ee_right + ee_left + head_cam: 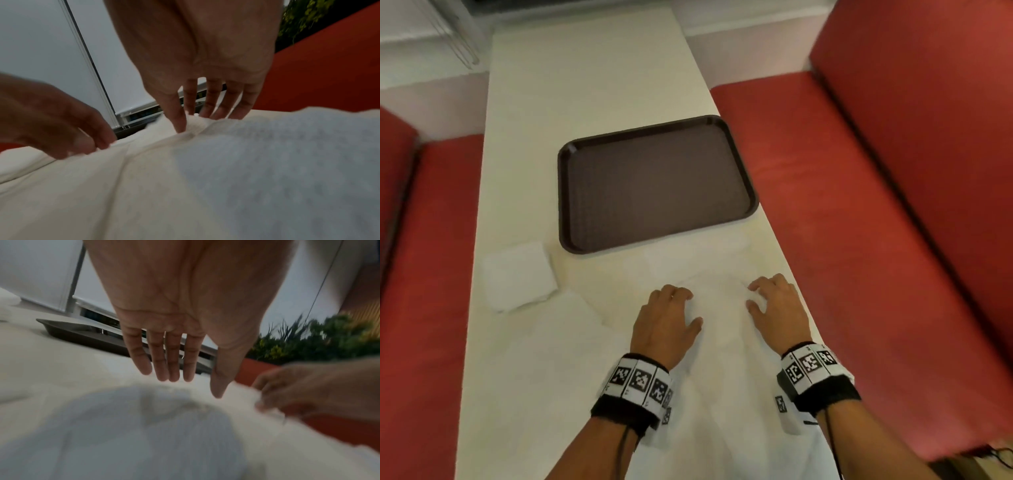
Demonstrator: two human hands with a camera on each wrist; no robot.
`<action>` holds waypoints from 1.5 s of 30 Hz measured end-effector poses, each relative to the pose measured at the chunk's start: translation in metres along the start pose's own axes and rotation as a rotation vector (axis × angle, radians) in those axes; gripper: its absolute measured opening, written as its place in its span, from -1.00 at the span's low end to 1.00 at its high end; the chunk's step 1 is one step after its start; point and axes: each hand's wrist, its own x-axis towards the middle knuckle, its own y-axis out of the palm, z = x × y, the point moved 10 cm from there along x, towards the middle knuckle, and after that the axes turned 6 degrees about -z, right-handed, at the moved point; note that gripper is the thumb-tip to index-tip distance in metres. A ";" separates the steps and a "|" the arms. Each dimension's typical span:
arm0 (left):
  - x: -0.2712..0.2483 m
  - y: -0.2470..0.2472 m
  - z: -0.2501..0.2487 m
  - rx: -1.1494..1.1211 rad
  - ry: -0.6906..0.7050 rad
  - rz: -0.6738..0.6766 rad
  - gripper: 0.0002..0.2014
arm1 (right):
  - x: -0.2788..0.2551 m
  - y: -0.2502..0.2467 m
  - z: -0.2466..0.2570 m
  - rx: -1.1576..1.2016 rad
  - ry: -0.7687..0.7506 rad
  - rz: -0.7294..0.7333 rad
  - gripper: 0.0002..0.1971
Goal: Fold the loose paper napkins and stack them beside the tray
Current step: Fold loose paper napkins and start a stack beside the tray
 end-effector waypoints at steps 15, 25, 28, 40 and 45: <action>-0.012 -0.024 0.009 -0.097 -0.153 -0.061 -0.83 | -0.013 -0.035 -0.003 0.365 -0.106 -0.079 -0.58; -0.033 -0.059 0.030 -0.275 -0.286 -0.177 -0.85 | -0.038 -0.003 0.022 0.315 -0.209 0.176 -0.73; -0.033 -0.062 0.017 -0.317 -0.235 -0.200 -0.85 | -0.035 -0.015 0.022 0.528 -0.106 0.151 -0.73; -0.054 -0.103 -0.013 -0.846 -0.236 -0.254 -0.92 | -0.038 -0.045 0.060 0.938 -0.054 0.190 -0.81; -0.070 -0.104 -0.010 -1.081 -0.299 -0.203 -0.85 | -0.040 -0.059 0.078 1.061 -0.053 0.155 -0.86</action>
